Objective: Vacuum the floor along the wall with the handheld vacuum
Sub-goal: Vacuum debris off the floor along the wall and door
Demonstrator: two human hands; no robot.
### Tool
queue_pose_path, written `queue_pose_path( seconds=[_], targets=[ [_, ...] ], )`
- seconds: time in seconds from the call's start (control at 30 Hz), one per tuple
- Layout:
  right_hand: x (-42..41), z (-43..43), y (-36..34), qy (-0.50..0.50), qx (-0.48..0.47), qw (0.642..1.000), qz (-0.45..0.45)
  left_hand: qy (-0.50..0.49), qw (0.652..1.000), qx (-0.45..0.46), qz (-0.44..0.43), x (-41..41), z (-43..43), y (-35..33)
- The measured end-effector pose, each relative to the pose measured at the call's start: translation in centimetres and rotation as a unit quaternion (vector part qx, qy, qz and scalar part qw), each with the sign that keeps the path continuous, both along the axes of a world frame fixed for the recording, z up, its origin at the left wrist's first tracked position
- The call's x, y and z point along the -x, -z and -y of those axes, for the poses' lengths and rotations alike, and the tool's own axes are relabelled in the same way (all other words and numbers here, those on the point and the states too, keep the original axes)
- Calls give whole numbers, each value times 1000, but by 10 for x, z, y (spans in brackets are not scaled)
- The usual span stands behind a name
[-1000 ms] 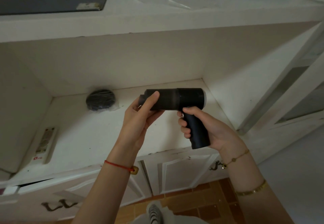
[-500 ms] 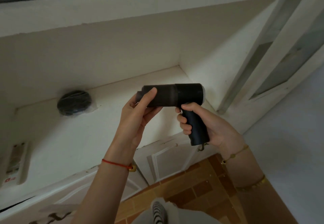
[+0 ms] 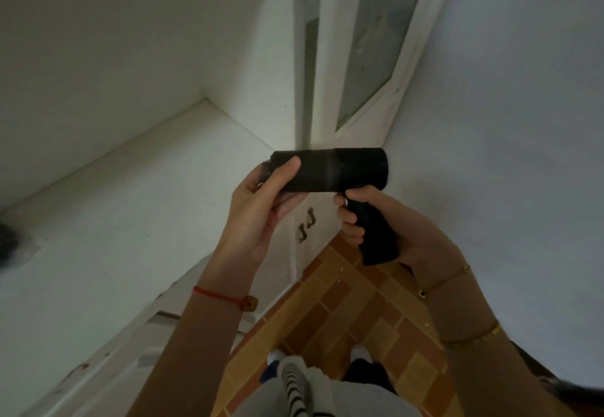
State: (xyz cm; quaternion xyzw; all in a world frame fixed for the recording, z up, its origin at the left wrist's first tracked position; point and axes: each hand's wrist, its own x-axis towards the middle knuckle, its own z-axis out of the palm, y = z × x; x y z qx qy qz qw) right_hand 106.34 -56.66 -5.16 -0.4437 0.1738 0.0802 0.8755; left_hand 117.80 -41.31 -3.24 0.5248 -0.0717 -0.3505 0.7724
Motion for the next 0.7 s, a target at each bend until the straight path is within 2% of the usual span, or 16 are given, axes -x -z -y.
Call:
queue_pose_path(
  seconds=[0.27, 0.7],
  targets=[
    [81, 57, 8, 63, -9, 998, -9, 76, 997, -5, -8, 63, 72, 7],
    [174, 154, 13, 33, -5, 998, -50, 61, 997, -11, -47, 160, 168, 26]
  ],
)
